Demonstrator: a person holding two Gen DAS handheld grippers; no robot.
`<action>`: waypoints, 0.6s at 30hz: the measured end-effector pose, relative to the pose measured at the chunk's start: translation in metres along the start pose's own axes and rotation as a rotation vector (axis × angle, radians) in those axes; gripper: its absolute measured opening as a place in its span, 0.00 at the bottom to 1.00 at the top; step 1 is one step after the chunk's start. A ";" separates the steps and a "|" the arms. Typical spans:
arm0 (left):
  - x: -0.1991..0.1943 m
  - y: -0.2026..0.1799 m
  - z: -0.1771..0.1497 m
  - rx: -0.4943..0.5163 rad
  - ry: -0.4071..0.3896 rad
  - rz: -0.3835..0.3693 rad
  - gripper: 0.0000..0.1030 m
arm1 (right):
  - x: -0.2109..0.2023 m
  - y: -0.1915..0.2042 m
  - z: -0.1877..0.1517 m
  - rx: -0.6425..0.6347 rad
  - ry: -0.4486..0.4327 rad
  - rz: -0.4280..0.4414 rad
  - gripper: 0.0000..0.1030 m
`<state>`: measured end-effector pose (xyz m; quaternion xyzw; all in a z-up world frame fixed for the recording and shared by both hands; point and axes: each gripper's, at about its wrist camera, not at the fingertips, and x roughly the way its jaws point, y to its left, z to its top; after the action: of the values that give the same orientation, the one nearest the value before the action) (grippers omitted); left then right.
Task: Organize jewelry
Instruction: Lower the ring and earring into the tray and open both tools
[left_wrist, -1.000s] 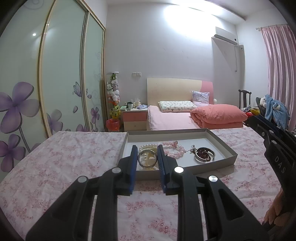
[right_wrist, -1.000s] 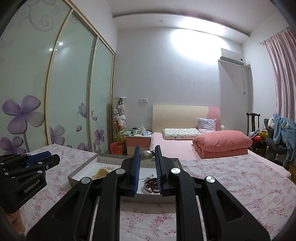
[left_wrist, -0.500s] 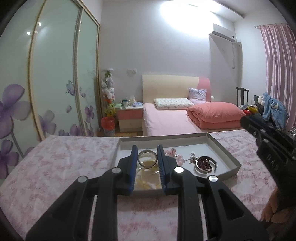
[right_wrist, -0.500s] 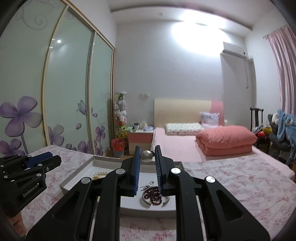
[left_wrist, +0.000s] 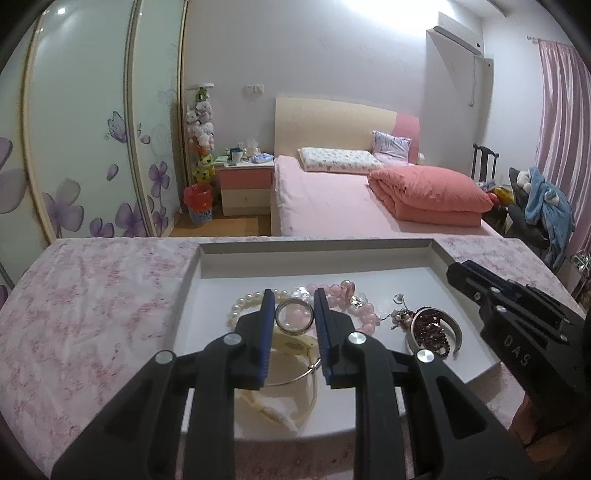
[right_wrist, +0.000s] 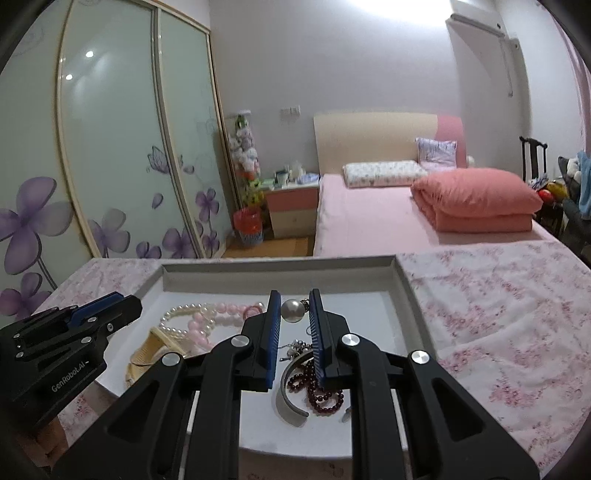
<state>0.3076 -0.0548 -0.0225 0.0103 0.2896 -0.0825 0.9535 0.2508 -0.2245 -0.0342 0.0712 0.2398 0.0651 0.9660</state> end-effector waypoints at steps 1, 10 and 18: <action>0.004 0.000 0.000 -0.001 0.006 -0.003 0.21 | 0.003 0.001 0.001 0.001 0.003 0.001 0.16; 0.016 0.004 -0.001 -0.022 0.025 -0.042 0.34 | 0.006 -0.006 0.004 0.038 -0.014 0.051 0.20; 0.002 0.023 0.006 -0.113 -0.009 -0.047 0.57 | -0.005 -0.022 0.010 0.105 -0.054 0.038 0.38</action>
<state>0.3166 -0.0330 -0.0191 -0.0507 0.2894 -0.0885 0.9518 0.2535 -0.2475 -0.0270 0.1281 0.2152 0.0691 0.9657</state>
